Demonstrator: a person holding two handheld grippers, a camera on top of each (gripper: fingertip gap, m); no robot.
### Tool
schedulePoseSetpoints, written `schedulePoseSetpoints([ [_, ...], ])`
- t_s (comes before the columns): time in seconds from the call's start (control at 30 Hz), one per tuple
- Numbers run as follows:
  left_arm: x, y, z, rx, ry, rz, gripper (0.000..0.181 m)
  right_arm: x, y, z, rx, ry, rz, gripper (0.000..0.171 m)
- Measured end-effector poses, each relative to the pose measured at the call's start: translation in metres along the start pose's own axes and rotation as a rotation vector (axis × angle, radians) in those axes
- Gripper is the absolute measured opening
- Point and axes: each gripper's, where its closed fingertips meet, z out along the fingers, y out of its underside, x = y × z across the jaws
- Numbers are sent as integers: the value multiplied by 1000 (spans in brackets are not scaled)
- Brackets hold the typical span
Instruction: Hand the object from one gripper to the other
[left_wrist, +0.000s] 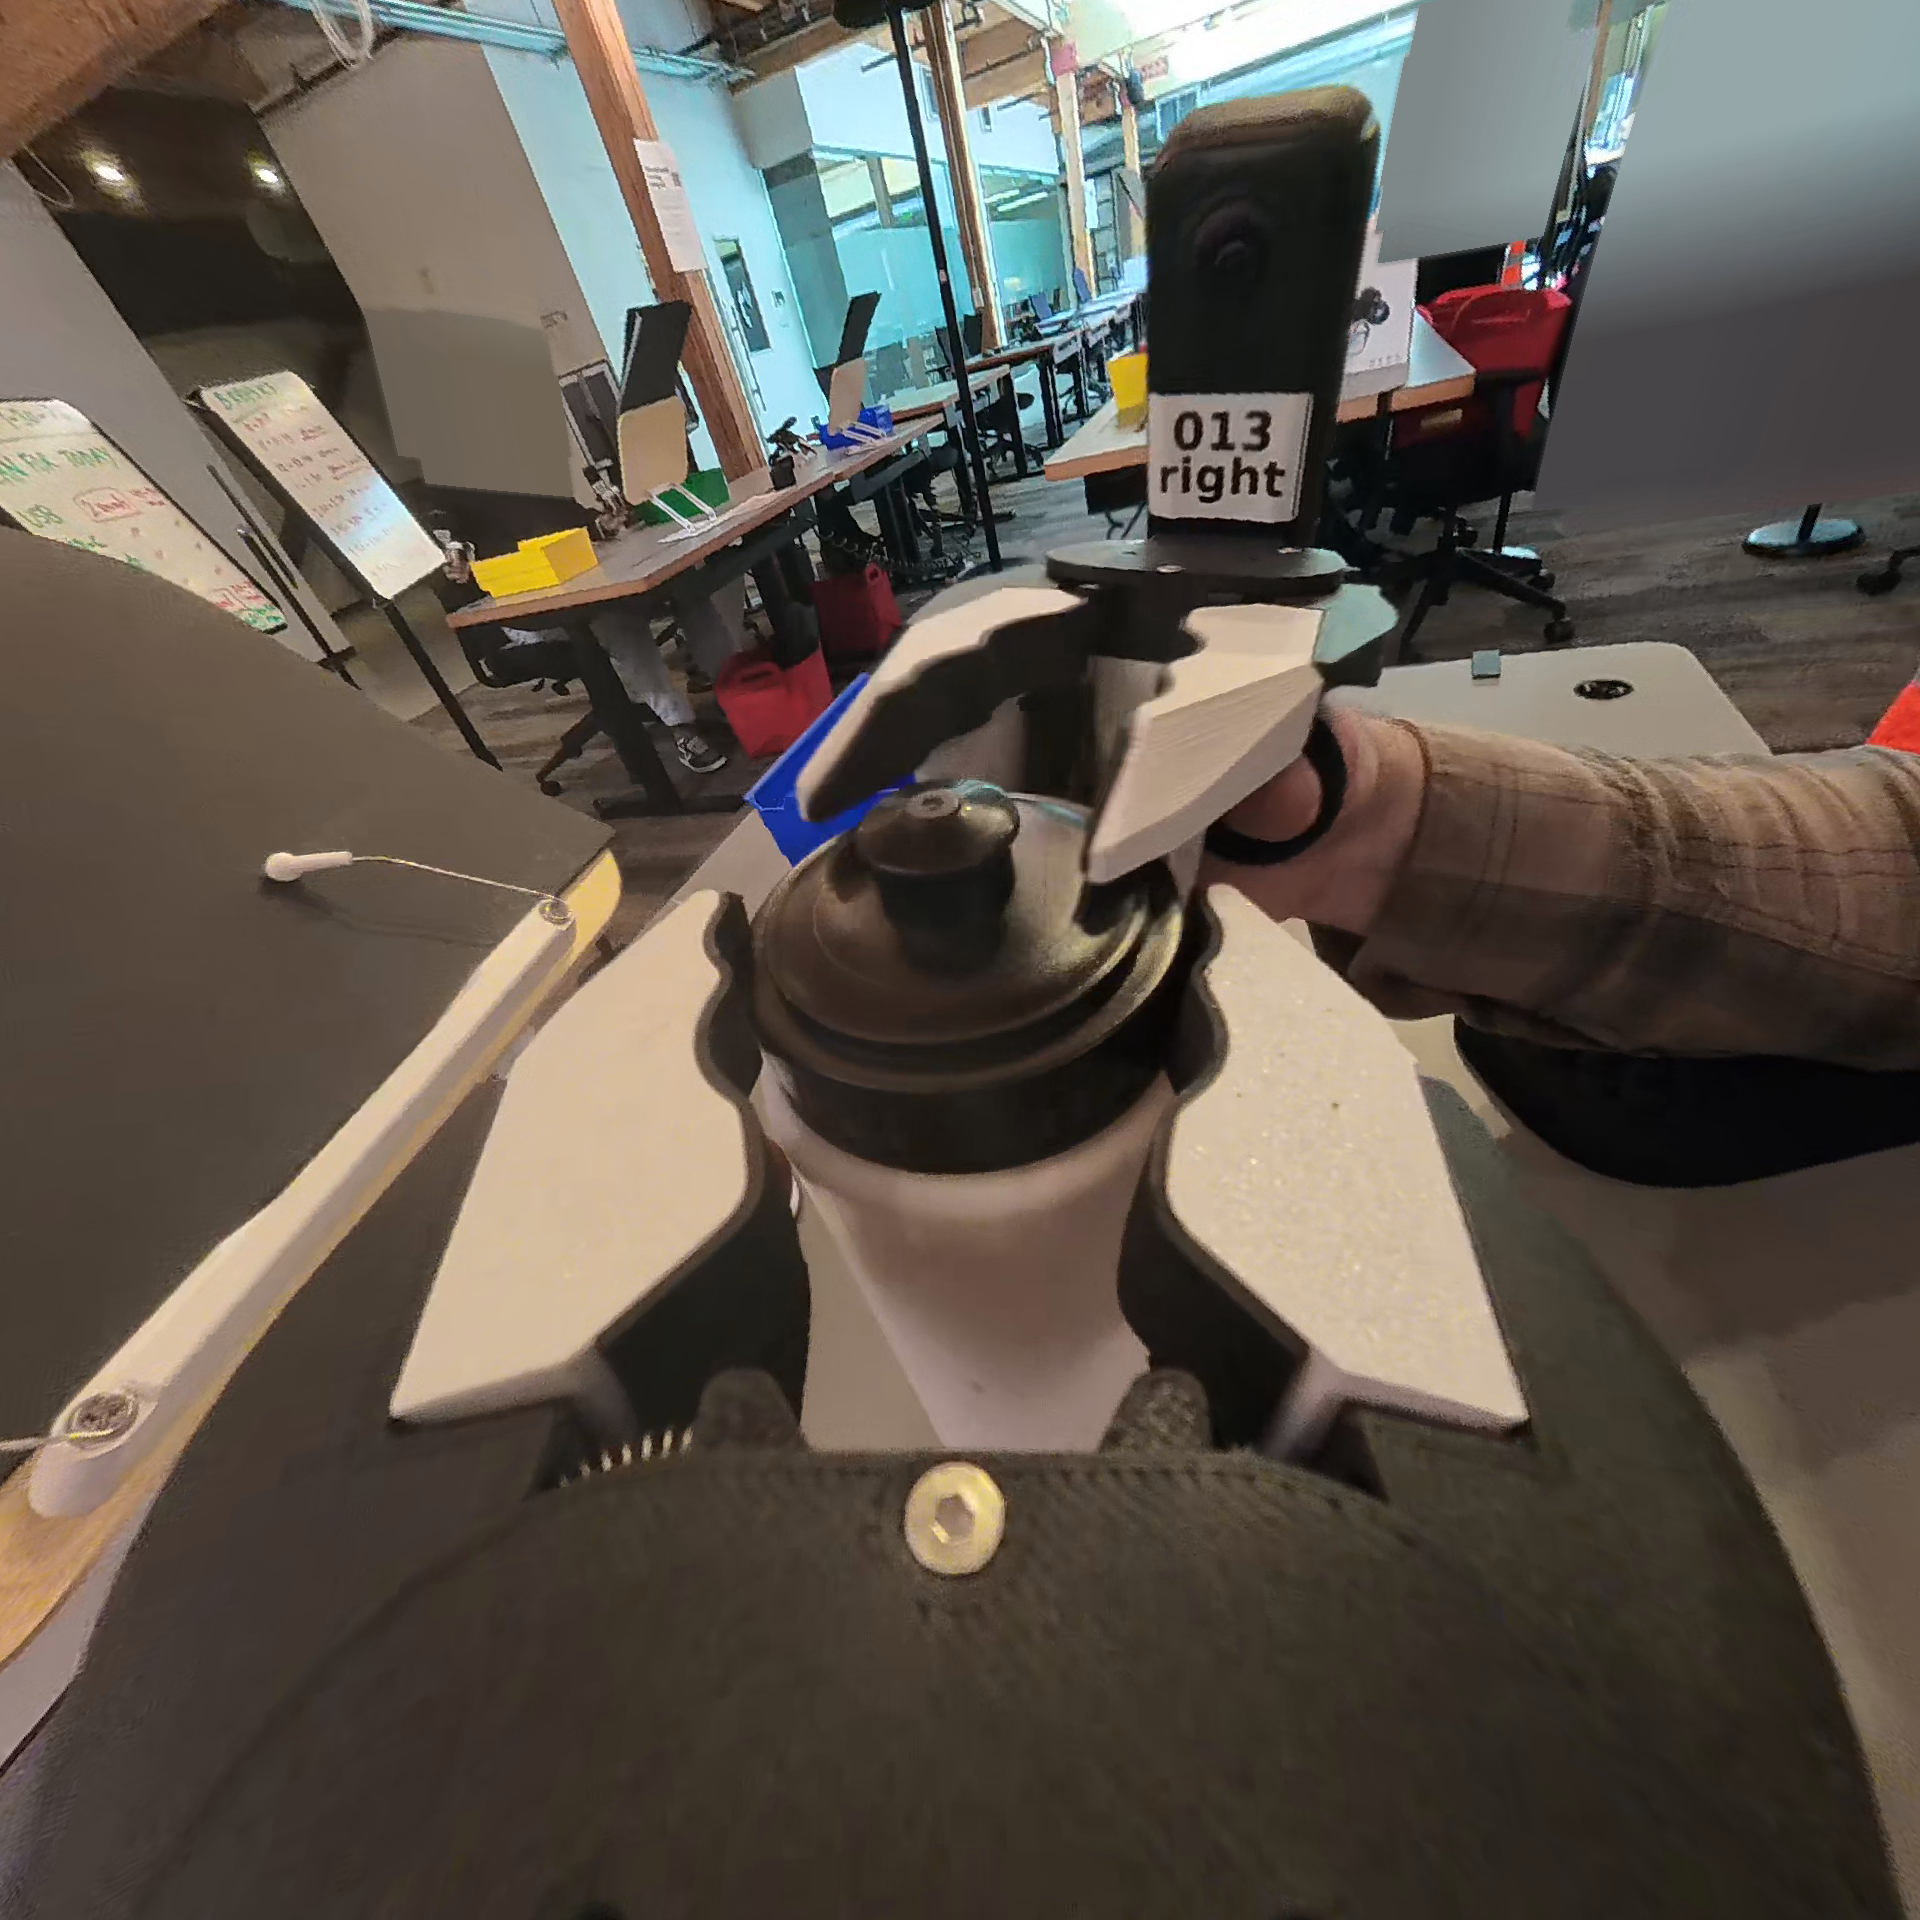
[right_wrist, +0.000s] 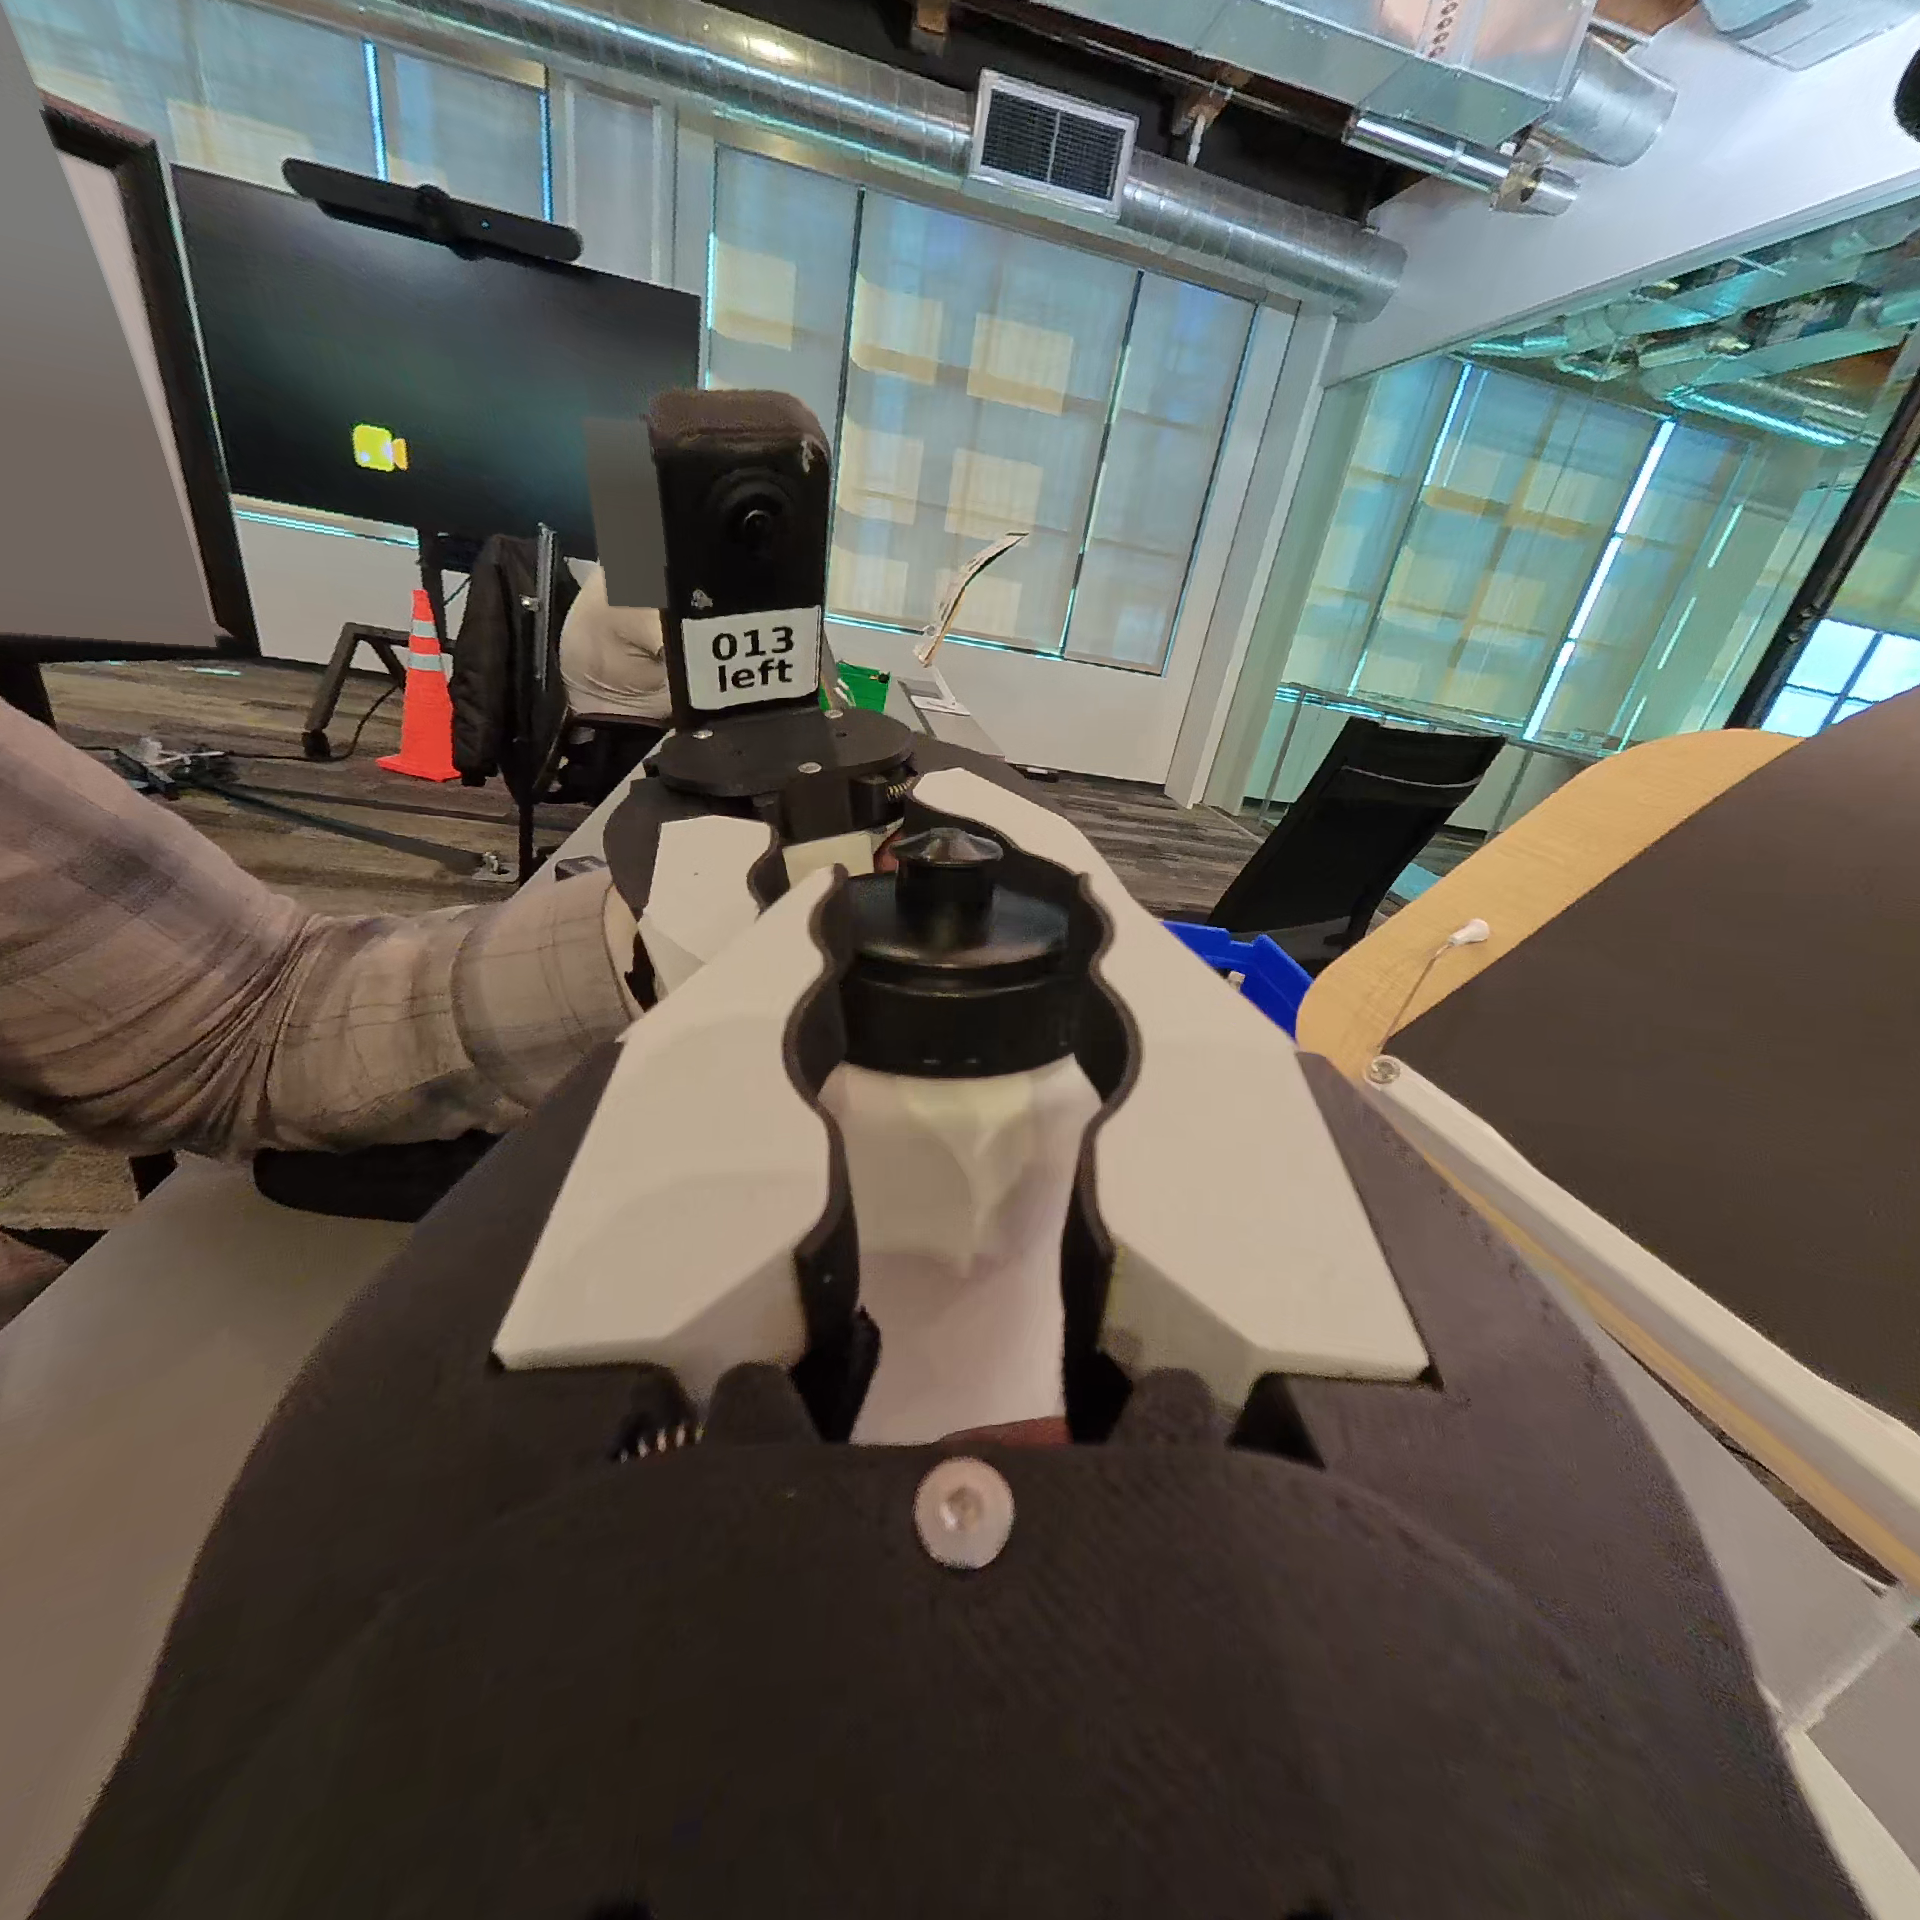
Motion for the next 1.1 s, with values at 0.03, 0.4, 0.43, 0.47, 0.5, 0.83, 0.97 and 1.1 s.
schedulePoseSetpoints([
  [0.03,-2,-1,-1,10,-5,-12,78,3,-3,-3,8,10,1,42],
  [0.4,-53,-42,-52,288,-119,-204,78,35,55,-40,-113,-24,222,87],
  [0.43,-55,-46,-58,307,-128,-205,78,34,68,-39,-126,-48,260,91],
  [0.47,-57,-51,-63,327,-138,-207,78,31,81,-37,-142,-73,291,94],
  [0.5,-59,-56,-68,345,-148,-209,78,27,93,-34,-158,-96,307,97],
  [0.83,-47,-79,-79,405,-113,-202,77,-27,104,14,-118,-281,324,109],
  [0.97,-41,-81,-75,405,-91,-204,78,-30,98,20,-89,-277,308,99],
  [1.1,-39,-83,-76,404,-87,-197,78,-32,98,22,-98,-281,291,98],
])
